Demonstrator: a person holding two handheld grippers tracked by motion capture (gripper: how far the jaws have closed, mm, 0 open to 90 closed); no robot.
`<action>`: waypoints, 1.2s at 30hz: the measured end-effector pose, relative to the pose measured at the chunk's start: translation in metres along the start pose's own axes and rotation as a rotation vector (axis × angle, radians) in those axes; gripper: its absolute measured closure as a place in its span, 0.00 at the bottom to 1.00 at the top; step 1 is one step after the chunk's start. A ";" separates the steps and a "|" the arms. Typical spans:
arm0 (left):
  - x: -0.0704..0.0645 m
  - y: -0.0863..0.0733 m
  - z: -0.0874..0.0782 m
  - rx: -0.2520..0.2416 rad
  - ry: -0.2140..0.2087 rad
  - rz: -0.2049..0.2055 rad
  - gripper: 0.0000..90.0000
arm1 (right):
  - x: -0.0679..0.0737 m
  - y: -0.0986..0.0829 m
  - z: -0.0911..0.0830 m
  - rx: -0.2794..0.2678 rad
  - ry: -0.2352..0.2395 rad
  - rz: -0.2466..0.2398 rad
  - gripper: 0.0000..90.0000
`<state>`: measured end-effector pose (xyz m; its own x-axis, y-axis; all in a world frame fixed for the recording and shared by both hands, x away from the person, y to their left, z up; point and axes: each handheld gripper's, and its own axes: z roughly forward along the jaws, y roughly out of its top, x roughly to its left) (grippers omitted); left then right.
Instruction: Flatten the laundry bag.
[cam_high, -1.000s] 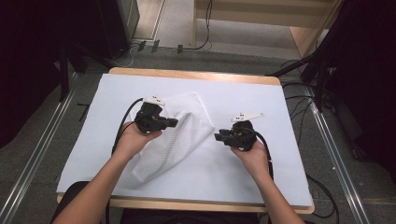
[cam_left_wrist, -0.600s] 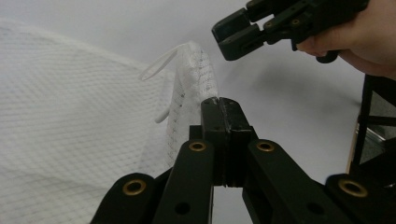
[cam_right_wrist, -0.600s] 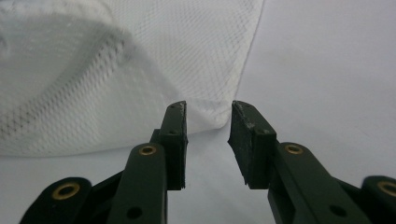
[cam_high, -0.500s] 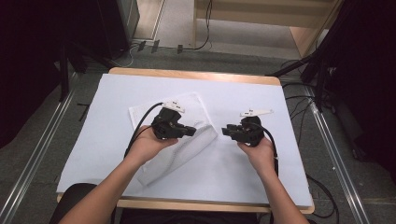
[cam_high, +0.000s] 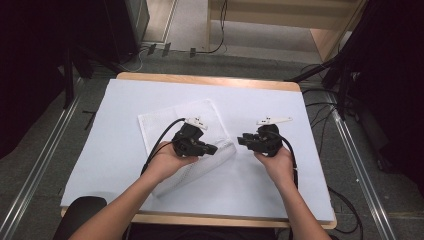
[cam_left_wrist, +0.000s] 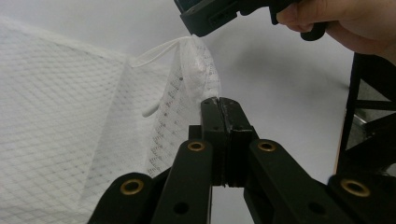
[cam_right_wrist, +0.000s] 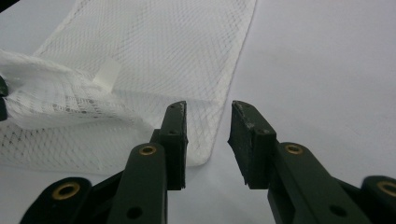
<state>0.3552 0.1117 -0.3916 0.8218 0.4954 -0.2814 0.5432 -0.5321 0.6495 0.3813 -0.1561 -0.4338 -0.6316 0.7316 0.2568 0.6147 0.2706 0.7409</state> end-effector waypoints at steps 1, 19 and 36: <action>0.001 -0.001 0.001 0.006 -0.018 -0.006 1.00 | 0.000 0.000 0.001 0.000 0.001 -0.004 0.76; 0.003 0.001 -0.030 -0.053 -0.010 -0.003 0.78 | 0.002 0.003 0.006 -0.011 0.034 0.009 0.85; 0.073 -0.016 -0.042 -0.056 0.123 -0.120 0.73 | 0.012 0.007 0.038 0.071 0.075 -0.017 0.95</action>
<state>0.3991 0.1848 -0.3931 0.7225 0.6353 -0.2728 0.6229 -0.4269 0.6556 0.3957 -0.1221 -0.4491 -0.6743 0.6781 0.2922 0.6337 0.3283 0.7005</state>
